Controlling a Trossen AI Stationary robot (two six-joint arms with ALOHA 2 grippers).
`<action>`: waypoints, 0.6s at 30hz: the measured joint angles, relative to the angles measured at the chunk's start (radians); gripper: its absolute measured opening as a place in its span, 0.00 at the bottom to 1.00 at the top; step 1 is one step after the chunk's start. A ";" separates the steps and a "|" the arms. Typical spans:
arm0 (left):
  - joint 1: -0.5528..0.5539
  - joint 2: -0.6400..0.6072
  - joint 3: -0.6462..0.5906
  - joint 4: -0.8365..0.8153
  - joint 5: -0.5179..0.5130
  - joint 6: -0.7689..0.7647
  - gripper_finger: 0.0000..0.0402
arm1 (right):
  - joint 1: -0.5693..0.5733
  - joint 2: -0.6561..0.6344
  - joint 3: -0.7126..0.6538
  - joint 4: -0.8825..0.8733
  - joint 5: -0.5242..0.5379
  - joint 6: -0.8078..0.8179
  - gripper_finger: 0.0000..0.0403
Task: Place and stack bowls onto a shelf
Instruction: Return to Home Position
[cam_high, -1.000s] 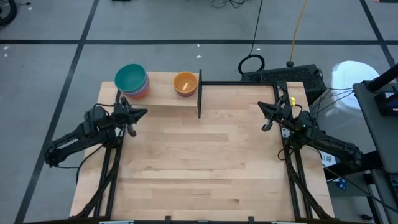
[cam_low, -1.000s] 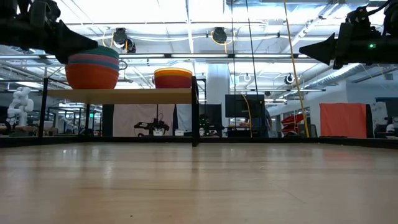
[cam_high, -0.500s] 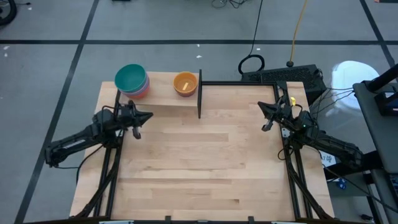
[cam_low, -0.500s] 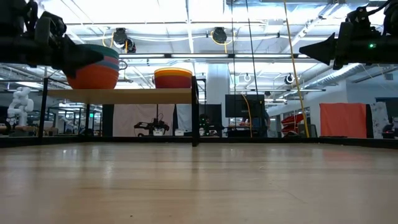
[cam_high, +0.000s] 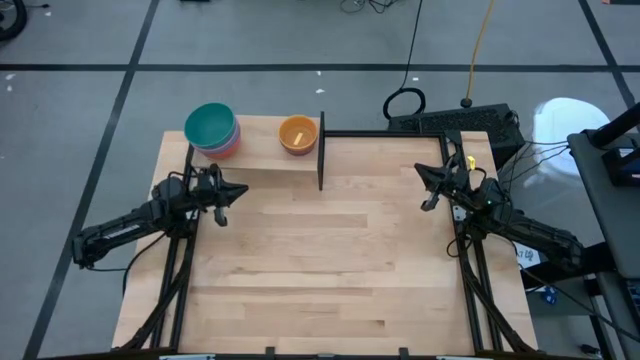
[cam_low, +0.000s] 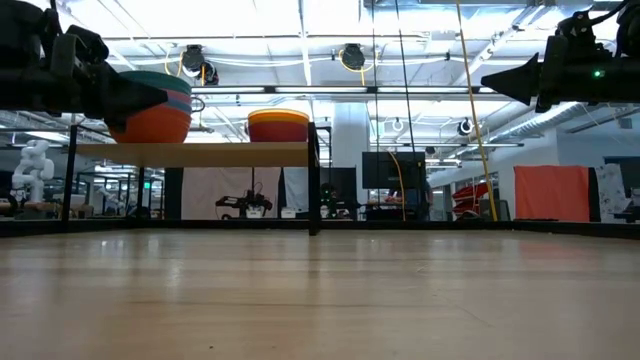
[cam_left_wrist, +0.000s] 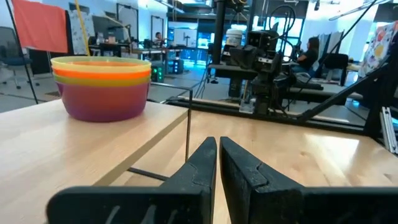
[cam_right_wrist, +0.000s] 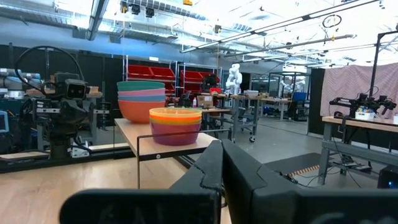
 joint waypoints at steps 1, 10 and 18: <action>0.000 0.000 0.000 -0.001 0.000 0.000 0.06 | 0.000 0.000 0.000 0.000 0.000 0.000 0.00; 0.000 0.000 0.000 -0.012 0.003 -0.012 0.06 | 0.001 0.000 0.000 -0.010 -0.002 0.014 0.00; 0.000 0.000 0.001 0.008 0.200 -0.005 0.06 | 0.001 0.000 0.000 -0.074 -0.137 0.033 0.00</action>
